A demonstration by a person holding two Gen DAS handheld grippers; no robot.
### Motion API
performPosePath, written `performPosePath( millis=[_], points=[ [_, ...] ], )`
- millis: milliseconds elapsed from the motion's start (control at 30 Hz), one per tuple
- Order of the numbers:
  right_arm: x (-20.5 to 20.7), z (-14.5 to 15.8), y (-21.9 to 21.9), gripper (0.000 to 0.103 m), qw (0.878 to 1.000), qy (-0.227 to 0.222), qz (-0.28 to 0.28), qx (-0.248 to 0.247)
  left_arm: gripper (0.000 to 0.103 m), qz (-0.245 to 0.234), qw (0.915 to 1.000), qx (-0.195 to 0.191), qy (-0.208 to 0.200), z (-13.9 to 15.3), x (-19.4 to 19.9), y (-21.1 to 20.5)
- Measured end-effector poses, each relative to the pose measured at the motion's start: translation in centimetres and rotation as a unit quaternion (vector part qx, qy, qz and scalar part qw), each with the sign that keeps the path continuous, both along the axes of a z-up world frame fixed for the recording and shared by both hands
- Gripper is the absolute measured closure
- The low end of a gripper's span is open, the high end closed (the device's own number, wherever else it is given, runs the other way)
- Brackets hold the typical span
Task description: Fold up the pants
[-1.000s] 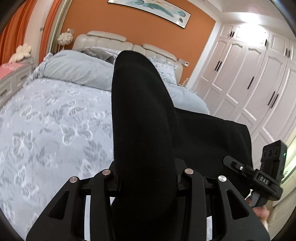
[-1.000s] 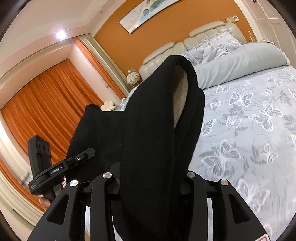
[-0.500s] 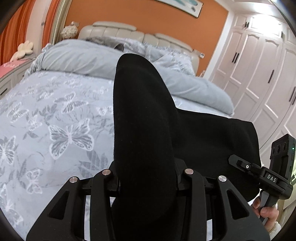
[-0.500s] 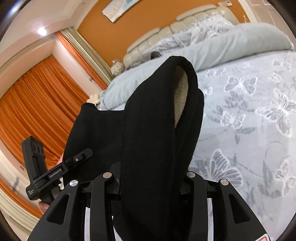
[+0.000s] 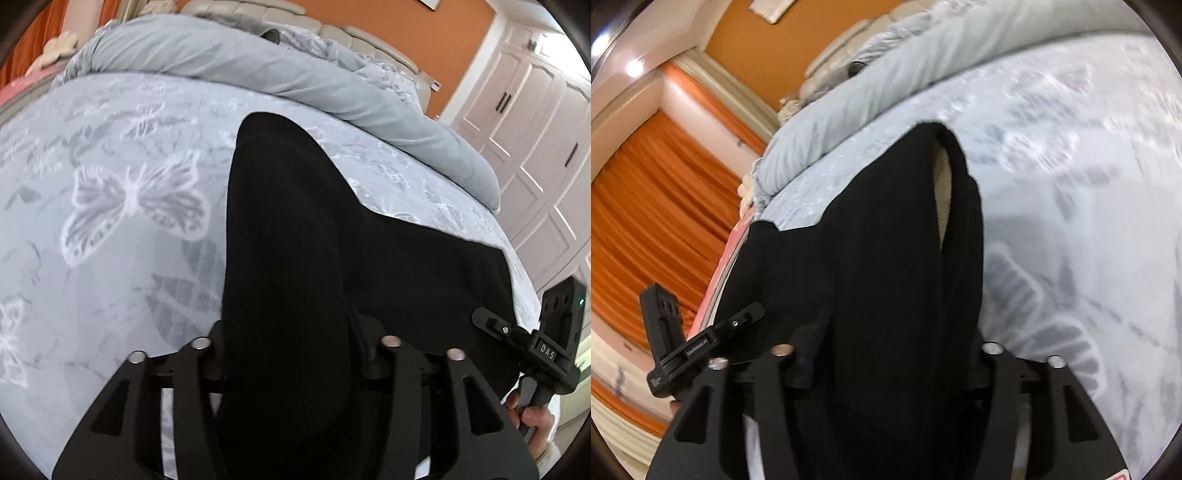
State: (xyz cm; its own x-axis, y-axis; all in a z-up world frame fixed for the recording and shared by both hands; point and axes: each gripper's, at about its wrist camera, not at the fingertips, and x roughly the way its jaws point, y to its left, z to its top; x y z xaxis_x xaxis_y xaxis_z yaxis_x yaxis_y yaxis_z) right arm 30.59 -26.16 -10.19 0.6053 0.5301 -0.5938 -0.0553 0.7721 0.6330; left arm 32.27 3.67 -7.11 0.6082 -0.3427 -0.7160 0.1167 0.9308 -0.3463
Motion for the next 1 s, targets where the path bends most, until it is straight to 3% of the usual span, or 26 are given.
performPosePath(
  millis=[67,133,200,233,267,300,333,400,467,600,700,833,933,1000],
  points=[
    [-0.2,-0.3,-0.9,0.037,1.000,0.005,-0.002,0.021,0.022,0.024,0.9996,0.015,-0.005,-0.4,0.0,0.4],
    [-1.1,0.5,-2.5,0.026,1.000,0.012,-0.028,0.002,0.016,0.057,0.9969,0.052,-0.015,-0.1,-0.4,0.8],
    [-2.6,2.3,-4.5,0.026,0.997,-0.001,-0.077,-0.026,0.017,0.070,0.9947,0.071,-0.025,1.2,-1.2,1.6],
    [-3.6,3.5,-5.1,0.039,0.995,-0.019,-0.093,-0.036,0.018,0.081,0.9927,0.082,-0.035,2.0,-1.7,2.0],
    [-4.5,5.3,-5.1,0.070,0.994,-0.049,-0.082,-0.046,0.018,0.095,0.9896,0.097,-0.050,3.2,-2.5,2.3],
    [-5.0,6.5,-4.5,0.082,0.994,-0.060,-0.062,-0.063,0.018,0.101,0.9852,0.115,-0.077,4.9,-3.6,2.4],
    [-5.1,7.7,-3.5,0.089,0.993,-0.069,-0.049,-0.087,0.018,0.099,0.9831,0.122,-0.094,5.9,-4.2,2.2],
    [-5.2,9.6,-0.8,0.089,0.988,-0.091,-0.020,-0.122,0.018,0.088,0.9789,0.131,-0.129,8.1,-5.2,1.5],
    [-4.2,9.9,2.1,0.090,0.985,-0.095,0.006,-0.147,0.018,0.063,0.9817,0.122,-0.131,9.1,-5.1,0.0],
    [-1.1,8.3,4.2,0.090,0.982,-0.076,0.008,-0.174,0.018,0.034,0.9856,0.138,-0.092,7.3,-1.8,-3.6],
    [1.8,6.1,3.2,0.090,0.984,-0.050,-0.019,-0.172,0.018,0.046,0.9870,0.145,-0.050,4.5,1.0,-3.9],
    [4.1,2.4,0.9,0.097,0.987,-0.025,-0.027,-0.154,0.016,0.080,0.9857,0.148,-0.007,0.5,3.7,-1.9],
    [3.9,1.5,0.6,0.098,0.989,-0.046,-0.023,-0.142,0.013,0.078,0.9896,0.120,-0.013,-0.9,3.6,-0.9],
    [3.8,1.4,0.8,0.098,0.987,-0.050,-0.023,-0.149,0.012,0.080,0.9881,0.130,-0.019,-1.0,3.5,-1.2]
  ],
)
